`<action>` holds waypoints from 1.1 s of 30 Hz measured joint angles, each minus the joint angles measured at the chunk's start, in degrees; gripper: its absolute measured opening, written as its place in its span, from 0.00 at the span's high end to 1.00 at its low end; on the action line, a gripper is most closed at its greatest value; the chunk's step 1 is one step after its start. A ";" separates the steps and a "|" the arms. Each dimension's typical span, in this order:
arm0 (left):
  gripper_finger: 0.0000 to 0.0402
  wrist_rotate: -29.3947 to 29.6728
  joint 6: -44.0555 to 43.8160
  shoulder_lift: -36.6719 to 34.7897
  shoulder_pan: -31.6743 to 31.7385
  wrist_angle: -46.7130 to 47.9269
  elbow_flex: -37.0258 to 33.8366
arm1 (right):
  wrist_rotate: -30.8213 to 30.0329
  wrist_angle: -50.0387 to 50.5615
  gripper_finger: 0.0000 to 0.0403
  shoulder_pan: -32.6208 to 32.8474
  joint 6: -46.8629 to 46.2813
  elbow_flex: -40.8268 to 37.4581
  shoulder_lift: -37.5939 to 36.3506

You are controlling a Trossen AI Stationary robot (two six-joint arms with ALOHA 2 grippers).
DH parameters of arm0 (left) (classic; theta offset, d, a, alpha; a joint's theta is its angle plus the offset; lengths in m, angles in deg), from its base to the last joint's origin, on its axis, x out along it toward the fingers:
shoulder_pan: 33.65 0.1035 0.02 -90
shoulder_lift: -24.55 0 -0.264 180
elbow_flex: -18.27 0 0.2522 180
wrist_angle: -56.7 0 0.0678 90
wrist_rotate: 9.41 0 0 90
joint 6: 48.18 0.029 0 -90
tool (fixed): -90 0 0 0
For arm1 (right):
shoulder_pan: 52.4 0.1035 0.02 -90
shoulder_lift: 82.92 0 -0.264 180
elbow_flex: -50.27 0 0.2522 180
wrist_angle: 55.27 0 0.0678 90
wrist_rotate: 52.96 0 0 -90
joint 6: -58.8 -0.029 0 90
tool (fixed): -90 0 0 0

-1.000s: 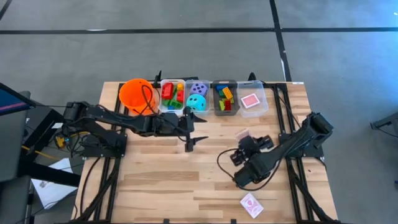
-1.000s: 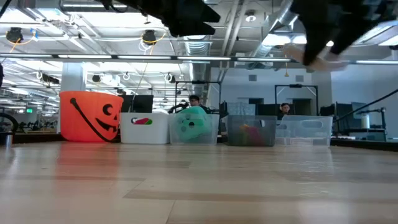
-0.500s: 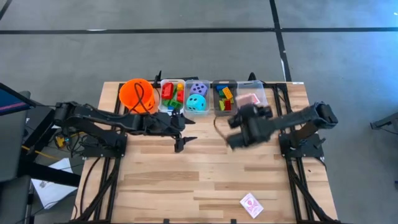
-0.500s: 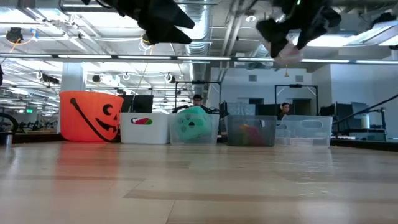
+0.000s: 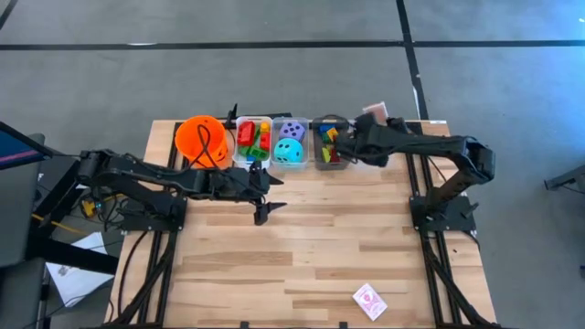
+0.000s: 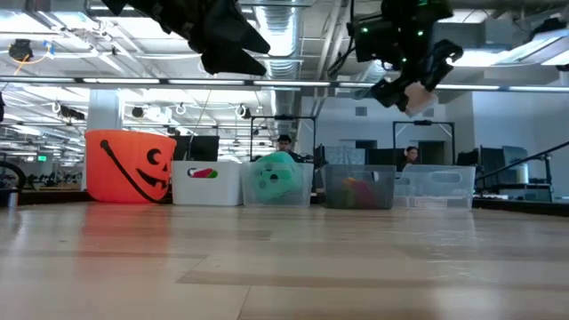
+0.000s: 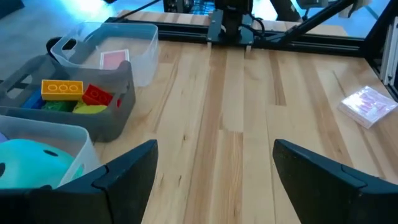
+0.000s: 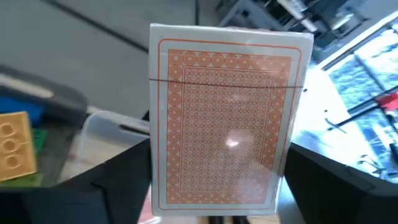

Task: Pick & Place Toys
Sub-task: Put the orange deck of cards into the right transparent bin, then put the red deck of cards into the right transparent bin

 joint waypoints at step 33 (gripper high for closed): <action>0.23 -0.04 -2.58 0.00 -0.98 0.10 0.00 | 24.24 -3.55 0.06 49.26 -19.09 -1.75 -0.02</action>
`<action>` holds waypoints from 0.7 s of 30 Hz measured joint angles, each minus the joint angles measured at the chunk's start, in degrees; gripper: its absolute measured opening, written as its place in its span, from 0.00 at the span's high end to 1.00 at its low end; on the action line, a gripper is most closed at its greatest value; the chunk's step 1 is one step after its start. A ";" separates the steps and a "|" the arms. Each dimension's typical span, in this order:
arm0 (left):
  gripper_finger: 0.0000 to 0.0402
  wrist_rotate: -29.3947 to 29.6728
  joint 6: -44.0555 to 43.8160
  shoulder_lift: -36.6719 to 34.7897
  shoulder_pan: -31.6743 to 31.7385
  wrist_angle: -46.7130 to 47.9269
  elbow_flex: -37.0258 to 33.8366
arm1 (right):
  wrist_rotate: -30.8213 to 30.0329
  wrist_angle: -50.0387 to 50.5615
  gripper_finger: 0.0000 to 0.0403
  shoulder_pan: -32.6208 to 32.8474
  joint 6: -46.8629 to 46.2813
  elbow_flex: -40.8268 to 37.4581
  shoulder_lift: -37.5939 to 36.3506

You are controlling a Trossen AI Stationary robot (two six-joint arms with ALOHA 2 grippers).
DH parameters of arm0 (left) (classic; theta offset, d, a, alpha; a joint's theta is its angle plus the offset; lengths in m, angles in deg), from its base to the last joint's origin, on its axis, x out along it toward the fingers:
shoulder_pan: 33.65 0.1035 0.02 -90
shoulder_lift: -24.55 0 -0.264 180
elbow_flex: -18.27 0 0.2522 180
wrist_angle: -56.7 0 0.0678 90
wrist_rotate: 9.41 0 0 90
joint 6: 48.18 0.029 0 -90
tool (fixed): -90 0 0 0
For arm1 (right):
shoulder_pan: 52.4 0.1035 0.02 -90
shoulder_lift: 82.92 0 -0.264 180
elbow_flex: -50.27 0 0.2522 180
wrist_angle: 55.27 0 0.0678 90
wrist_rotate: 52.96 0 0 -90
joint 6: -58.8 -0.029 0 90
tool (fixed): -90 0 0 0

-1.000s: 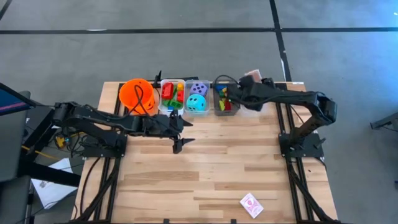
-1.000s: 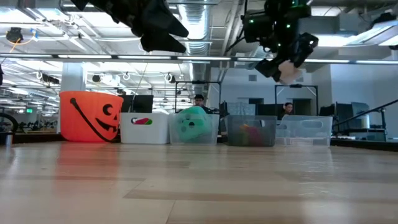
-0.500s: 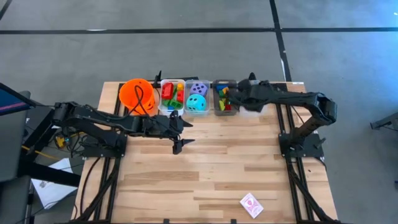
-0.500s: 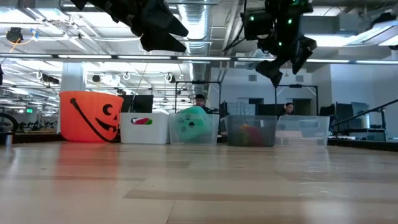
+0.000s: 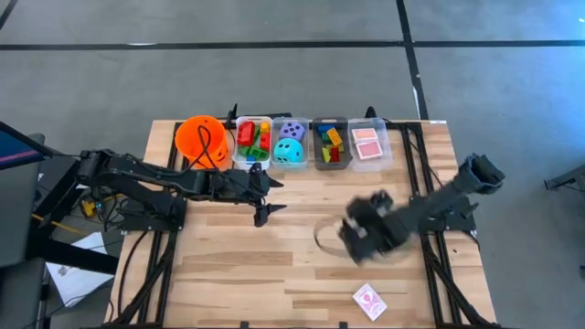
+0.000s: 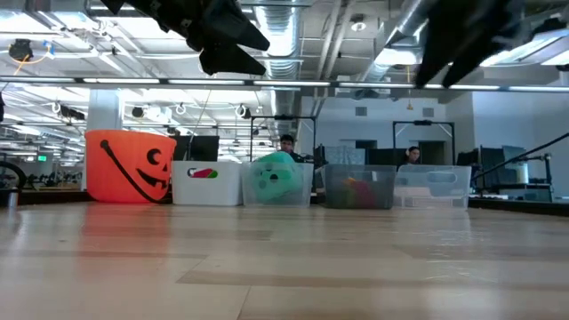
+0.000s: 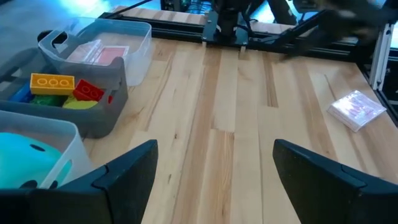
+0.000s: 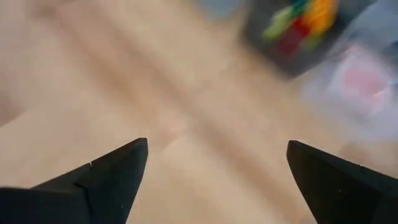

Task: Pick & Place Toys
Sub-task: Put the red deck of cards into the right transparent bin

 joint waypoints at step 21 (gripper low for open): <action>0.23 0.00 3.55 0.00 -0.04 -8.30 0.00 | 17.87 -18.32 0.06 20.75 -21.26 -0.45 1.71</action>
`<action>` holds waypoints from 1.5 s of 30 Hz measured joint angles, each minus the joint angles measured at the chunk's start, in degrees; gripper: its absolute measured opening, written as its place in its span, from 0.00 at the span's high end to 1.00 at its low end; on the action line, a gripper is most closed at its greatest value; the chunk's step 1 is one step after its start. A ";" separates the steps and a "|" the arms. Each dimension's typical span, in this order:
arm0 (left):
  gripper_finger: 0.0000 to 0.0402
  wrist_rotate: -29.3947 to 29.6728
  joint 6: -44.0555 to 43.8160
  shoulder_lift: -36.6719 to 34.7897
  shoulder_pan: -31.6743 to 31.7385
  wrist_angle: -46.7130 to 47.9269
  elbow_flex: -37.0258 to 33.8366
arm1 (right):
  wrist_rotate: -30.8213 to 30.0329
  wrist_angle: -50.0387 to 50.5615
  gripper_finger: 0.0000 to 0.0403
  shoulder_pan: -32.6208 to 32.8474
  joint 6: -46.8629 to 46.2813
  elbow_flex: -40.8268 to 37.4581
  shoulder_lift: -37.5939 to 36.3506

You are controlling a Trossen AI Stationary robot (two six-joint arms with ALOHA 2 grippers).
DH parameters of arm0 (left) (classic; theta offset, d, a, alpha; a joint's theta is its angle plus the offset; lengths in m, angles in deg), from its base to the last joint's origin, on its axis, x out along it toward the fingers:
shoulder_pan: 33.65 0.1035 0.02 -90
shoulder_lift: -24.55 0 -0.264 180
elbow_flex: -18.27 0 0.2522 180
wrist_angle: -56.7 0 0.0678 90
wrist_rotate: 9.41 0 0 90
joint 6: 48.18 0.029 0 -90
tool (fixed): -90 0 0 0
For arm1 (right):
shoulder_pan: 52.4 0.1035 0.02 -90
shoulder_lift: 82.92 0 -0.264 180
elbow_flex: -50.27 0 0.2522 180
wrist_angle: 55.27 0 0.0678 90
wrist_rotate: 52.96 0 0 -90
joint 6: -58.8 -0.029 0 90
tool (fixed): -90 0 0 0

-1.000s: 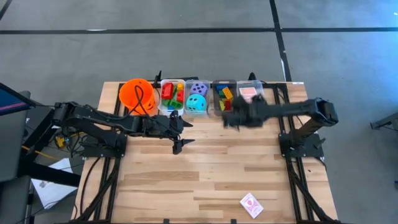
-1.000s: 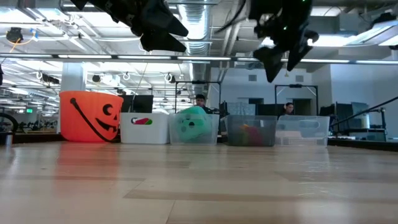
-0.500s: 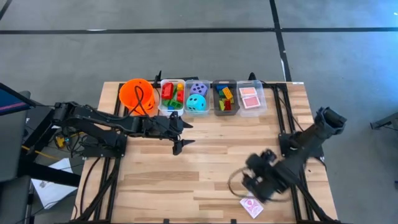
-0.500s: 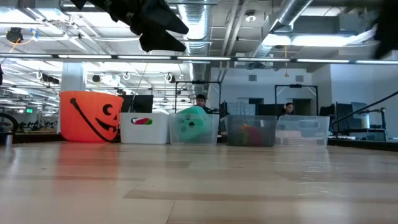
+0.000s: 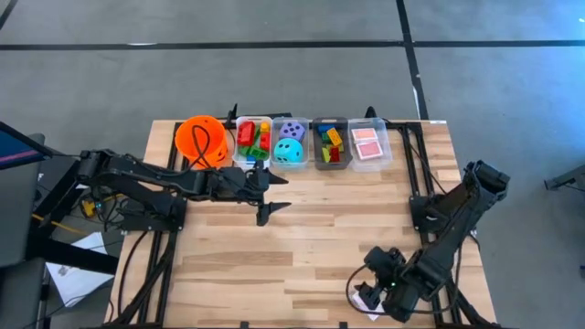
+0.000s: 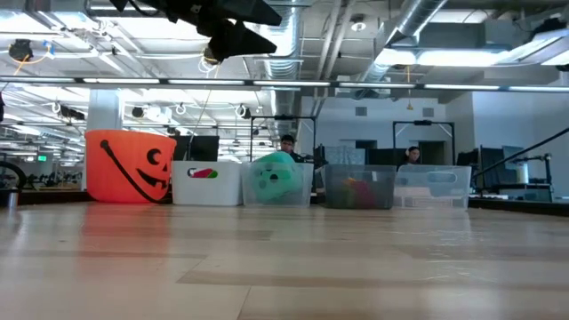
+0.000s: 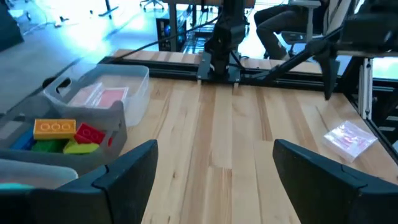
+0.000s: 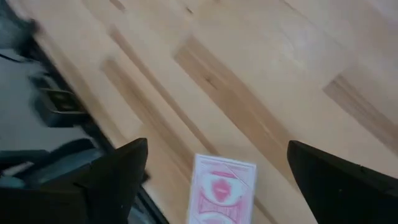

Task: Pick & Place Toys
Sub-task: Put the red deck of cards into the right transparent bin

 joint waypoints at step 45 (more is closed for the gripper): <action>0.23 0.00 5.72 0.00 0.02 -5.86 0.00 | 28.77 -14.20 0.06 -5.34 0.24 -0.07 15.16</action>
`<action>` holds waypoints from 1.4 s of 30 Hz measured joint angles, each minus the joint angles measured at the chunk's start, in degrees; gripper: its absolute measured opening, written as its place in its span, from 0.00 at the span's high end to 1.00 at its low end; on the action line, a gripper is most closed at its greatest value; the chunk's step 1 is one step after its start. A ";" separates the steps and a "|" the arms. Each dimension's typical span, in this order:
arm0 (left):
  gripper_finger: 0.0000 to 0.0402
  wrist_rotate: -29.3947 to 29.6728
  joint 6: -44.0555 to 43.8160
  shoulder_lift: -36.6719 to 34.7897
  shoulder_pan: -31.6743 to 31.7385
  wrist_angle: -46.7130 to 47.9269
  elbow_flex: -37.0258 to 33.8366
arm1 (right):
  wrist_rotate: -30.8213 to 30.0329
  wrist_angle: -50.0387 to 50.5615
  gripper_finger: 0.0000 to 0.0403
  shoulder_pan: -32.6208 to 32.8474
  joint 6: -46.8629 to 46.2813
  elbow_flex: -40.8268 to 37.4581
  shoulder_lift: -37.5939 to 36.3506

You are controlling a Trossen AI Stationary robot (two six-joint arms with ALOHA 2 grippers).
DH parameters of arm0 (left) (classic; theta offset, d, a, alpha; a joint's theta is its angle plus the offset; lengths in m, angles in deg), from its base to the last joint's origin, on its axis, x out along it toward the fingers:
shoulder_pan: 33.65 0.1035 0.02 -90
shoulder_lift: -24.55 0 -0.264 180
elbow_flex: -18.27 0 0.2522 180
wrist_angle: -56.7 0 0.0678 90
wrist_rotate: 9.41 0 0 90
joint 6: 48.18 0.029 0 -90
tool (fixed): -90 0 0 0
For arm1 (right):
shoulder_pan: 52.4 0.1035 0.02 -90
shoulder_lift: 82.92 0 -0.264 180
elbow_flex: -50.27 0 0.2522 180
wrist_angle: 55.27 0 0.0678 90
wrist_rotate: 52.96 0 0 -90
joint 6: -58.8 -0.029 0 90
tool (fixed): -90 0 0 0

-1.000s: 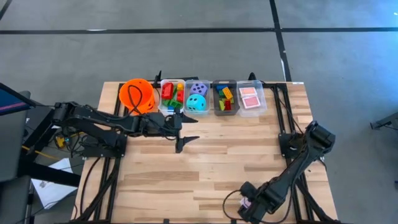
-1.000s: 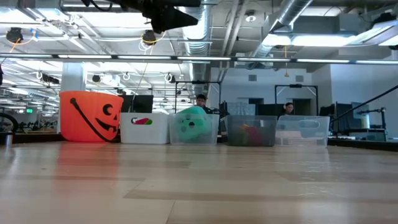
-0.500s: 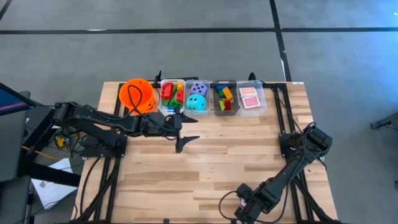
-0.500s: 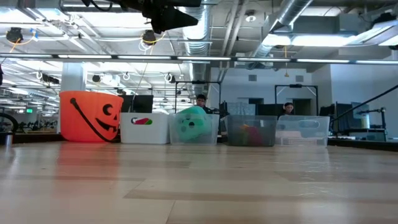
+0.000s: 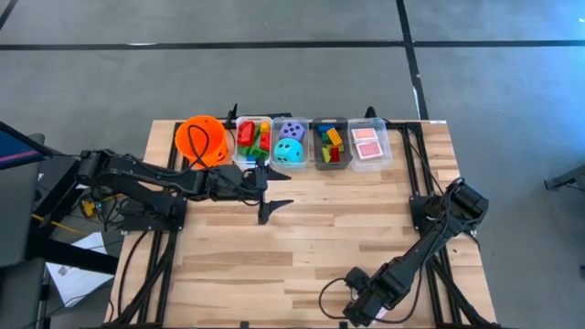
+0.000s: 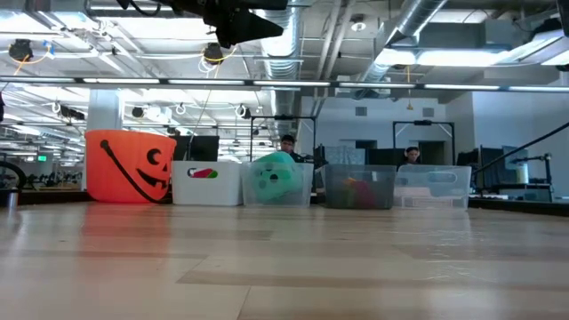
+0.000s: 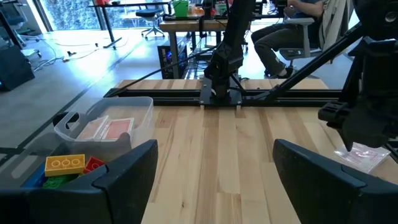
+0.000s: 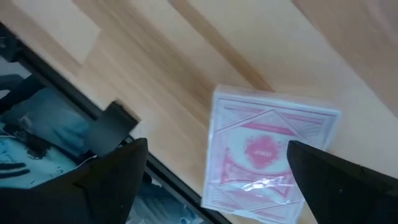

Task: Pick & Place Toys
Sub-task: Put the red deck of cards into the right transparent bin

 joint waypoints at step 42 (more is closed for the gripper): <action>0.23 -0.01 -0.04 0.00 -0.01 0.02 0.00 | 0.00 5.99 0.06 -0.33 -0.37 0.07 0.02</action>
